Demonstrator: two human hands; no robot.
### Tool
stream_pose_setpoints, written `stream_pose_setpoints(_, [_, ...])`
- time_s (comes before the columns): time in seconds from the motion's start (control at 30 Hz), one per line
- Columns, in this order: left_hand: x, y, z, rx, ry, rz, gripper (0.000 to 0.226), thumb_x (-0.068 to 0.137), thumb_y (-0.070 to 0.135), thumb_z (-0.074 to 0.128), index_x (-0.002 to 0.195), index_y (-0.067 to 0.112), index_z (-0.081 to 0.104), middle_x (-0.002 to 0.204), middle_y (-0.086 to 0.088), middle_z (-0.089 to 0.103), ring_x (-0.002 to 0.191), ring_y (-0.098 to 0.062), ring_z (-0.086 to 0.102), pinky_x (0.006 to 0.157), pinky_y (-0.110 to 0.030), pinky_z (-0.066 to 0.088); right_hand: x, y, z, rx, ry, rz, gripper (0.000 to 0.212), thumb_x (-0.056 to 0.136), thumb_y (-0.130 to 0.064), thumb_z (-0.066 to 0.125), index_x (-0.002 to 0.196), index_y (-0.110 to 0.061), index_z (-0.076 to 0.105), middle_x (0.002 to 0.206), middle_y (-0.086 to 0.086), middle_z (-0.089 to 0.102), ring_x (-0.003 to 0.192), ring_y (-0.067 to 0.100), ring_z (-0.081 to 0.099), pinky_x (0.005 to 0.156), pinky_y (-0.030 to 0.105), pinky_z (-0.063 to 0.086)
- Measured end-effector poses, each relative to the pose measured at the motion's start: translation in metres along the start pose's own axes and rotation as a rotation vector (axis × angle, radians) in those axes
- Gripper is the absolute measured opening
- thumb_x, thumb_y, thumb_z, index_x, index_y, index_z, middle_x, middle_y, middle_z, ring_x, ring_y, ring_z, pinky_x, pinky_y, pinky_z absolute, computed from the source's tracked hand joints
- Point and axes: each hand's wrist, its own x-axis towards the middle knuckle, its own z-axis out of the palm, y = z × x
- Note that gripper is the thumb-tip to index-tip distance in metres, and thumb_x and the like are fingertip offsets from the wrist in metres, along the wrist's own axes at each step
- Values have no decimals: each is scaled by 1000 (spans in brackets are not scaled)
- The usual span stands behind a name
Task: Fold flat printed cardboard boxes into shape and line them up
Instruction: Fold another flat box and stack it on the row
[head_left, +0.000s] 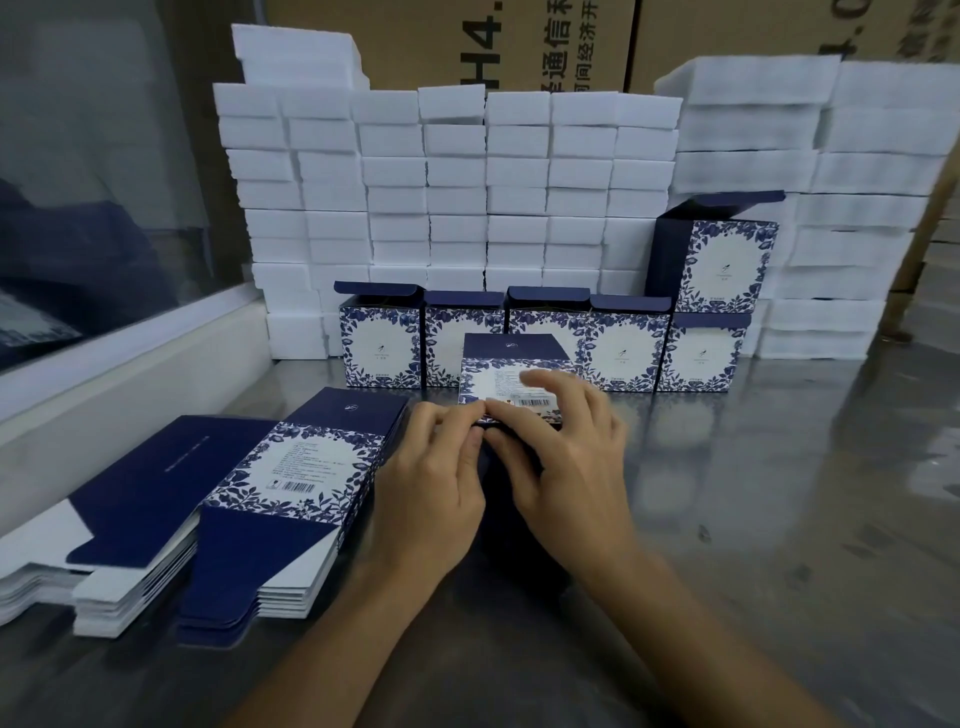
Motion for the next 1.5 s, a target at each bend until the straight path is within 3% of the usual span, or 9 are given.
stream_pose_setpoints(0.17, [2,5,-2,-3,11,-31,28,98,27,46,110,15,69,95,-2,58,72,-21,60,55,-35,51,0,1,3,24,62,14,12,90,-25,68,99,-28,77,104,-7,67,100,24,59,85,51,43])
stream_pose_setpoints(0.4, [3,7,-3,-37,30,-93,24,95,20,51,110,12,69,94,-1,58,73,-19,58,59,-35,49,-5,10,8,1,62,39,23,95,-32,56,108,-24,74,116,1,64,109,27,57,86,44,43])
stream_pose_setpoints(0.7, [3,5,-2,-72,3,-129,22,97,23,51,111,15,66,97,2,55,77,-16,58,62,-37,51,-1,21,9,158,81,87,13,91,-19,66,99,-14,74,113,8,60,96,26,59,82,44,47])
stream_pose_setpoints(0.93, [4,0,-2,-93,22,-195,17,97,17,57,112,17,67,101,0,54,81,-17,57,68,-37,51,-6,31,6,321,23,280,18,98,-11,60,115,-10,67,126,2,62,118,13,55,96,17,42])
stream_pose_setpoints(1.0, [4,-1,-2,-91,22,-192,18,98,19,56,112,17,67,101,0,54,81,-16,57,68,-36,51,-5,34,7,357,18,318,16,98,-10,60,113,-11,67,117,-4,65,112,9,59,93,25,46])
stream_pose_setpoints(1.13, [3,-2,0,-113,23,-192,27,95,31,48,112,19,66,100,3,53,78,-8,54,67,-32,49,-2,38,7,390,72,298,10,94,-5,64,101,-10,70,100,-28,55,95,-18,53,83,8,42])
stream_pose_setpoints(1.27, [0,-9,4,-112,7,-190,27,92,35,52,116,27,59,102,8,52,83,-3,52,68,-24,43,-2,42,8,421,78,304,11,94,-9,67,100,-16,72,98,-24,60,93,-11,58,80,23,51])
stream_pose_setpoints(1.37, [-6,-19,7,-143,-87,-269,49,86,31,66,129,38,43,122,11,55,102,0,52,83,-27,45,-4,43,7,452,42,361,17,95,-16,67,109,-26,69,104,-21,64,95,1,62,80,36,56])
stream_pose_setpoints(1.5, [-9,-30,8,-164,-182,-486,75,79,37,76,136,45,28,130,9,57,114,-16,58,91,-41,50,-8,47,8,494,-146,418,56,88,-26,75,133,-45,48,114,-31,56,101,-2,61,79,31,59])
